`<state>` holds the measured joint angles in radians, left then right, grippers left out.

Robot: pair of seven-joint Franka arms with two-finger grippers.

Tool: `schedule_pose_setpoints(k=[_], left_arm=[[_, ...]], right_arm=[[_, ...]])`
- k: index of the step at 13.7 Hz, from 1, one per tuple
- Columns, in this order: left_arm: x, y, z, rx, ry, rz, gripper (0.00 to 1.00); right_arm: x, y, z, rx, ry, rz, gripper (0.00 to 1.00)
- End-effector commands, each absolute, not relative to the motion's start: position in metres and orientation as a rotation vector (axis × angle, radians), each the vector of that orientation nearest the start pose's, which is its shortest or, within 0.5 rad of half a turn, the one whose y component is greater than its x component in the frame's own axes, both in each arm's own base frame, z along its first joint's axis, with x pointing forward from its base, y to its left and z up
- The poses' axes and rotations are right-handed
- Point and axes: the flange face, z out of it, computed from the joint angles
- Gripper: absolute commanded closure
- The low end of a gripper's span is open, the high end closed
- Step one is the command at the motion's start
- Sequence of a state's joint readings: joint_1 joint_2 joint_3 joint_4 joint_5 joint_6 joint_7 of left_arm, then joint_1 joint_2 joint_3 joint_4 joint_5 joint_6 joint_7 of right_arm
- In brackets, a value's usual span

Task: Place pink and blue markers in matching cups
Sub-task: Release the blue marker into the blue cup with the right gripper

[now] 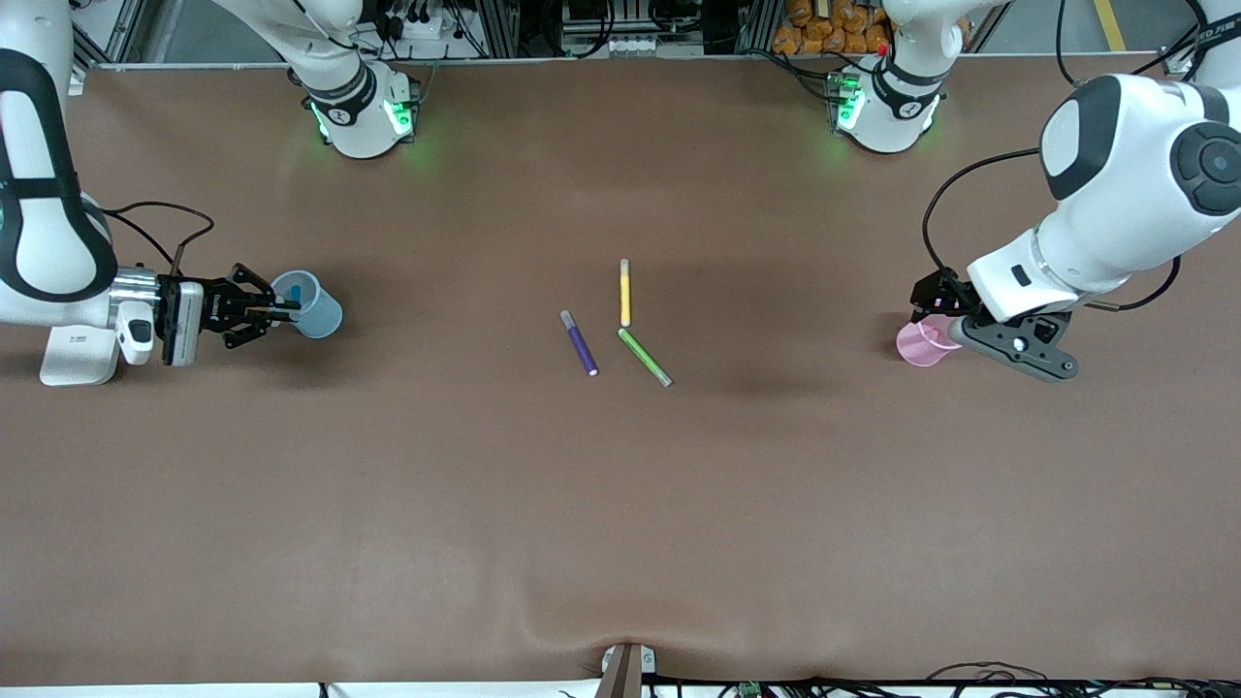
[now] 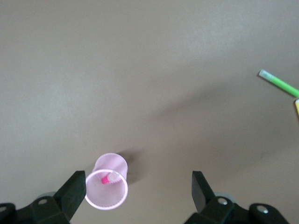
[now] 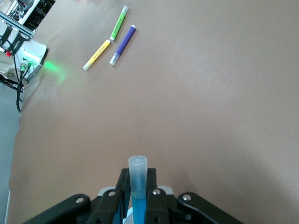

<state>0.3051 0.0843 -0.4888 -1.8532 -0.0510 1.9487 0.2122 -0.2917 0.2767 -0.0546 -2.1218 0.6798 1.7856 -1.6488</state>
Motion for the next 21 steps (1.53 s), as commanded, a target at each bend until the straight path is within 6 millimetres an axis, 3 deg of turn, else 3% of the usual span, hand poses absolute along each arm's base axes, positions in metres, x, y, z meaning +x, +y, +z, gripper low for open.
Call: schedule_pose_setpoints(k=[1,2,3,4,6,8,12,14,15,18,21], left_arm=[[0.578,-0.102,0.497,-3.177,0.472,-0.006,0.0],[0.578,-0.1,0.499,-3.179,0.455,-0.003,0.0],[0.578,-0.1,0.5,-3.177,0.457,-0.005,0.0],[0.58,-0.099,0.506,-3.16,0.465,-0.026,0.0],[0.583,-0.094,0.525,-3.114,0.45,0.006,0.0],[0.585,-0.089,0.53,-3.12,0.404,-0.002,0.0],[0.595,-0.064,0.544,-3.131,0.365,0.033,0.0],[0.607,-0.046,0.55,-3.083,0.35,0.034,0.0],[0.607,-0.048,0.553,-3.054,0.363,0.023,0.0],[0.608,-0.045,0.554,-3.05,0.345,0.018,0.0],[0.608,-0.042,0.56,-3.059,0.275,0.0,0.0]], right_arm=[[0.494,-0.123,0.26,-2.053,-1.047,-0.25,0.84],[0.494,-0.123,0.259,-2.052,-1.046,-0.248,0.81],[0.494,-0.123,0.259,-2.052,-1.046,-0.248,0.45],[0.493,-0.124,0.255,-2.049,-1.04,-0.242,0.29],[0.494,-0.124,0.254,-2.044,-1.051,-0.248,0.24],[0.494,-0.125,0.256,-2.045,-1.046,-0.248,0.22],[0.509,-0.126,0.285,-2.069,-0.945,-0.18,0.23],[0.534,-0.13,0.315,-2.173,-0.838,-0.135,0.23],[0.547,-0.131,0.333,-2.238,-0.794,-0.098,0.23],[0.578,-0.113,0.393,-2.358,-0.61,0.045,0.24],[0.597,-0.087,0.466,-2.537,-0.419,0.239,0.23]])
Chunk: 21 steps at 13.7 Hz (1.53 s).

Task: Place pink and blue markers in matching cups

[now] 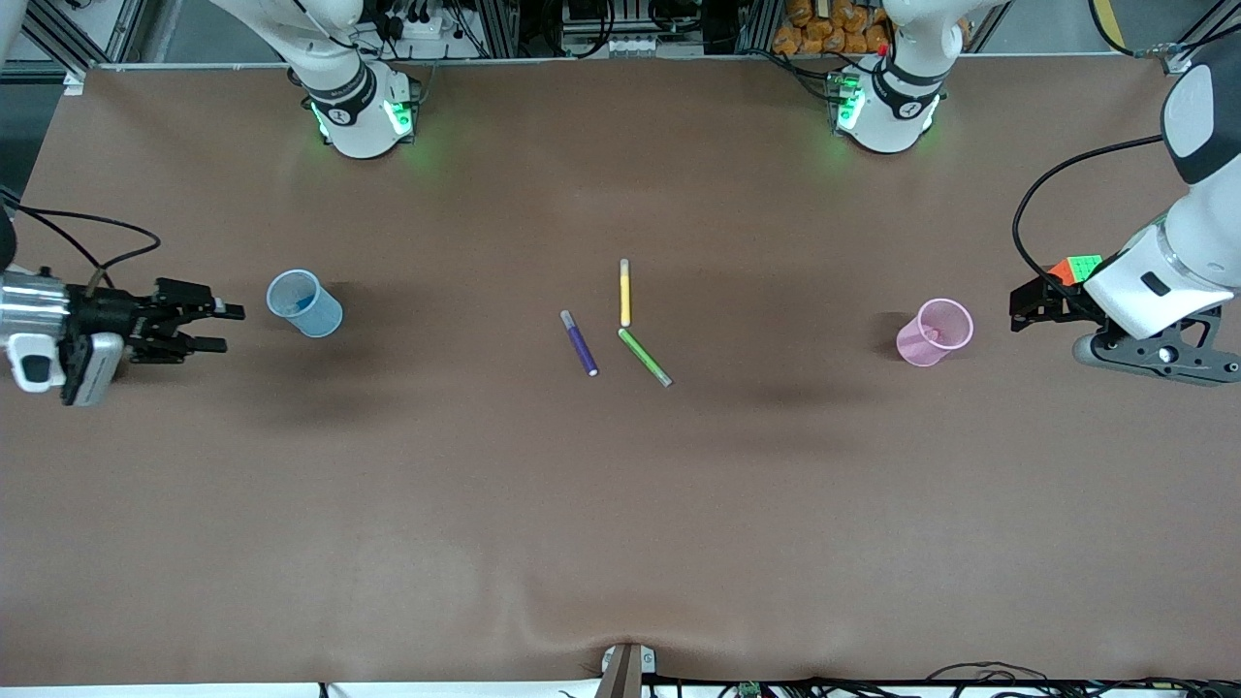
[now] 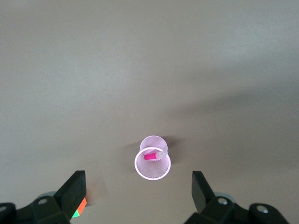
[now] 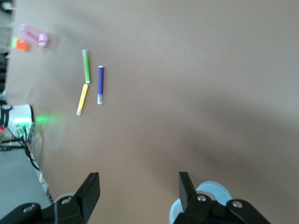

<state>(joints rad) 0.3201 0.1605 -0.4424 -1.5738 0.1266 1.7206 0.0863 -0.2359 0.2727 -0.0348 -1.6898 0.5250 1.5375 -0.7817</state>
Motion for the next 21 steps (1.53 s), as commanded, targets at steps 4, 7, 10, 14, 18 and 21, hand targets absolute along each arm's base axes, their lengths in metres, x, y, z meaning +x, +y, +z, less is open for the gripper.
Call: schedule_pose_setpoints(k=[4,7,10,14,18,21], left_arm=[[0.605,-0.042,0.565,-3.059,0.146,-0.018,0.0],[0.605,-0.024,0.567,-3.068,0.079,-0.022,0.0],[0.594,-0.022,0.581,-3.09,0.046,-0.044,0.0],[0.553,-0.022,0.602,-3.102,0.018,-0.005,0.0],[0.523,-0.034,0.609,-3.115,0.029,-0.005,0.0],[0.52,-0.032,0.609,-3.124,0.027,0.018,0.0]], right_arm=[[0.608,-0.035,0.548,-2.836,-0.122,0.367,0.18],[0.607,0.029,0.58,-3.036,0.109,0.383,0.0],[0.609,0.032,0.619,-3.076,0.182,0.246,0.0],[0.595,0.0,0.649,-3.152,0.048,0.213,0.0],[0.568,-0.022,0.673,-3.133,-0.011,0.137,0.0],[0.538,-0.031,0.664,-3.128,0.132,0.094,0.0]])
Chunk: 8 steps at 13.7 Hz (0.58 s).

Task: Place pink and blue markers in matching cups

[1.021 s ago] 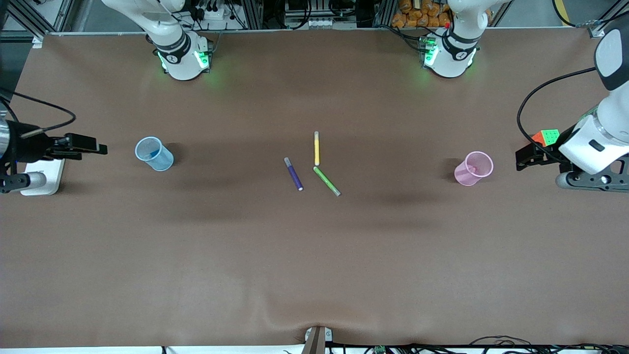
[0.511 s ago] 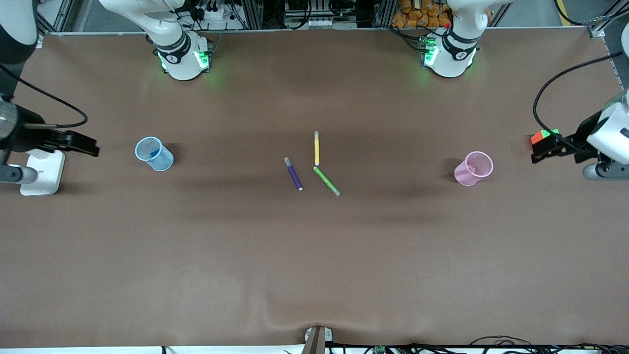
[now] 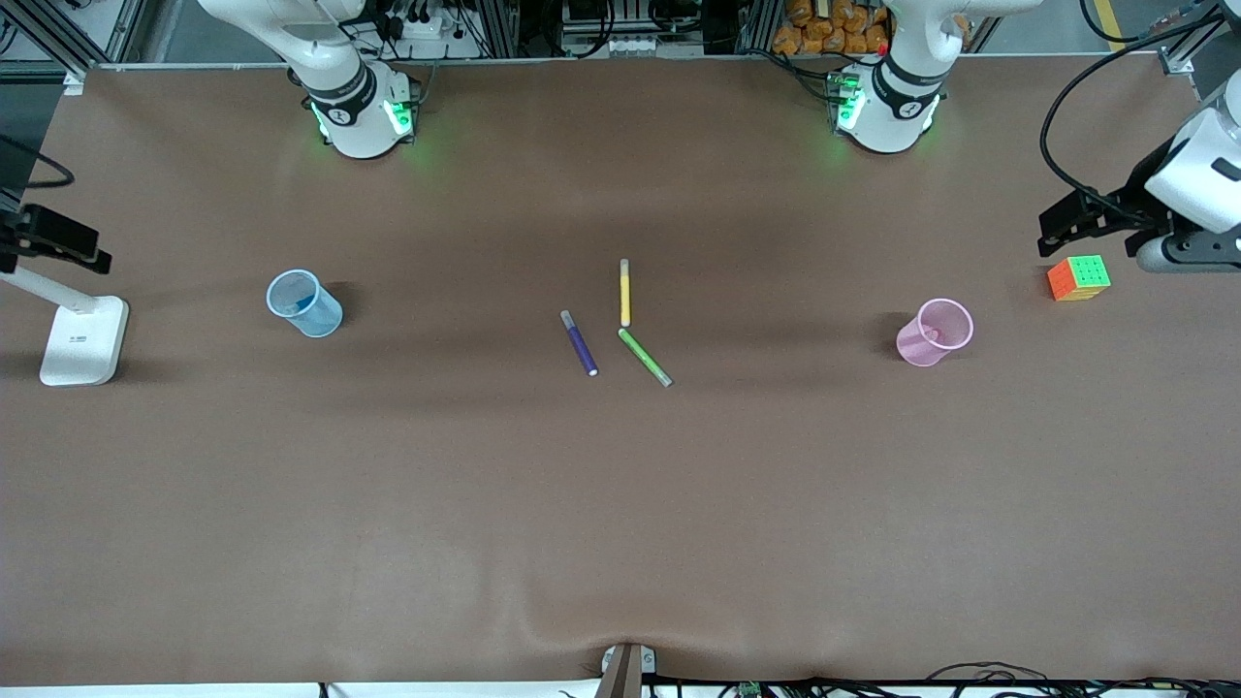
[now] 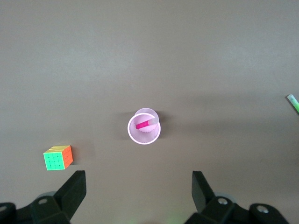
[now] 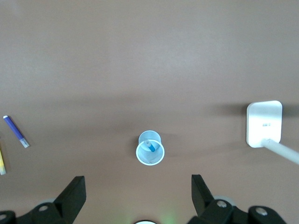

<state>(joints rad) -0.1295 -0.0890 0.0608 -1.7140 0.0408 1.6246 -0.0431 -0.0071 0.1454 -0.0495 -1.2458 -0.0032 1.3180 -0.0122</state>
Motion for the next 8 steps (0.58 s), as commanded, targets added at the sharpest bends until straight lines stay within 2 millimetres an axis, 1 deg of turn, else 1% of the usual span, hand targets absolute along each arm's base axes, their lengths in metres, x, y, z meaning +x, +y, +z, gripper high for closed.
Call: schedule_pose_setpoints(k=[1,3,5,7,8], left_arm=[[0.515,-0.034,0.609,-3.124,0.034,0.054,0.0],[0.502,-0.036,0.619,-3.147,0.033,0.059,0.0],[0.49,-0.043,0.627,-3.144,0.057,0.081,0.0],[0.486,-0.058,0.631,-3.127,0.077,0.085,0.0],[0.485,-0.059,0.632,-3.124,0.074,0.08,0.0]], right_arm=[[0.527,-0.034,0.664,-3.127,0.154,0.065,0.0],[0.509,-0.035,0.658,-3.12,0.238,0.091,0.0],[0.511,-0.035,0.661,-3.139,0.233,0.08,0.0],[0.512,-0.041,0.663,-3.139,0.257,0.058,0.0],[0.512,-0.044,0.661,-3.136,0.264,0.063,0.0]])
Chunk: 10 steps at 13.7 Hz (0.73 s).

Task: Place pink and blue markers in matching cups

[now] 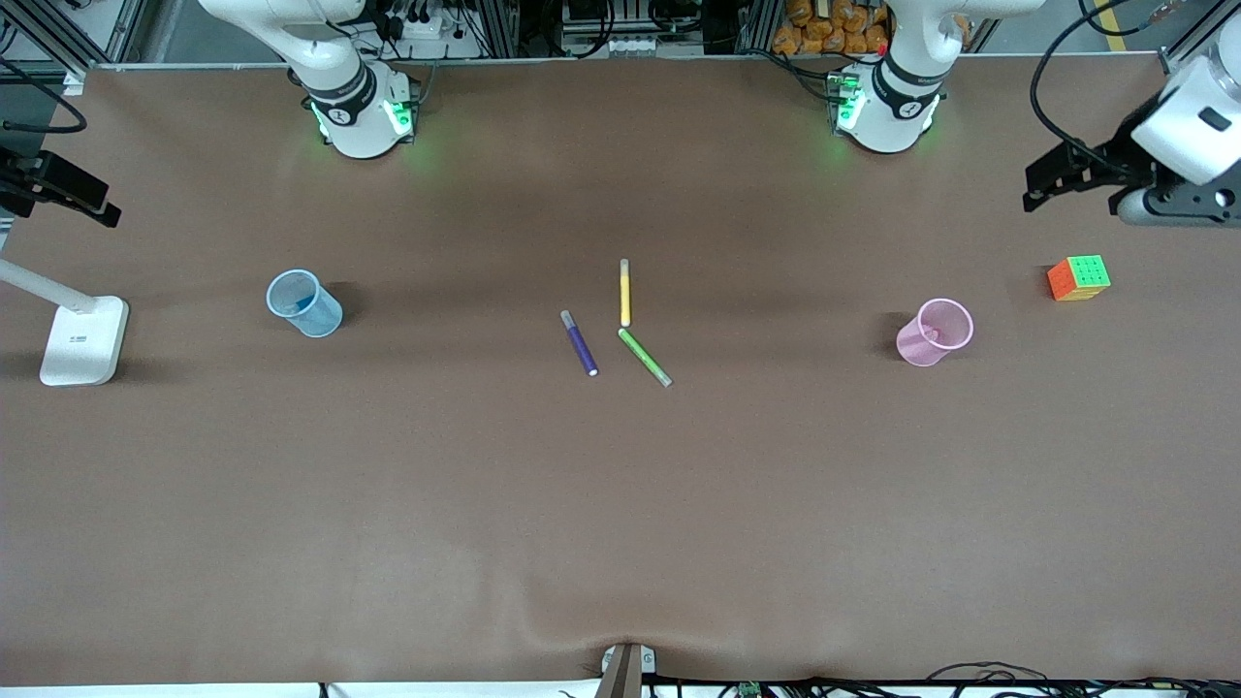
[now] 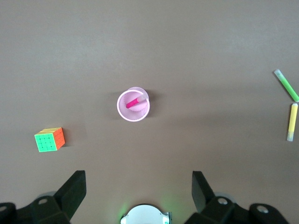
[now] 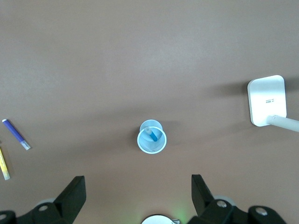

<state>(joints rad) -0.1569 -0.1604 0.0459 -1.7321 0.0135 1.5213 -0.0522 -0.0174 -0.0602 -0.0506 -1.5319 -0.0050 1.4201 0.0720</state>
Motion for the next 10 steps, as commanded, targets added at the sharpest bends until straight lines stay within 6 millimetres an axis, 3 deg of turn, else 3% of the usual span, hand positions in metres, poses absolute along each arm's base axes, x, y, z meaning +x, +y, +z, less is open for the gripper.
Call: schedule_pose_setpoints(k=[1,4,8,10], left_arm=[[0.485,-0.06,0.633,-3.123,0.079,0.082,0.0],[0.498,-0.058,0.638,-3.125,0.098,0.063,0.0],[0.498,-0.054,0.642,-3.123,0.085,0.08,0.0],[0.494,-0.049,0.654,-3.118,0.072,0.096,0.0]], right_arm=[[0.512,-0.044,0.66,-3.135,0.266,0.072,0.0],[0.513,-0.039,0.661,-3.143,0.232,0.065,0.0],[0.514,-0.04,0.661,-3.131,0.238,0.058,0.0],[0.514,-0.039,0.662,-3.128,0.237,0.055,0.0]])
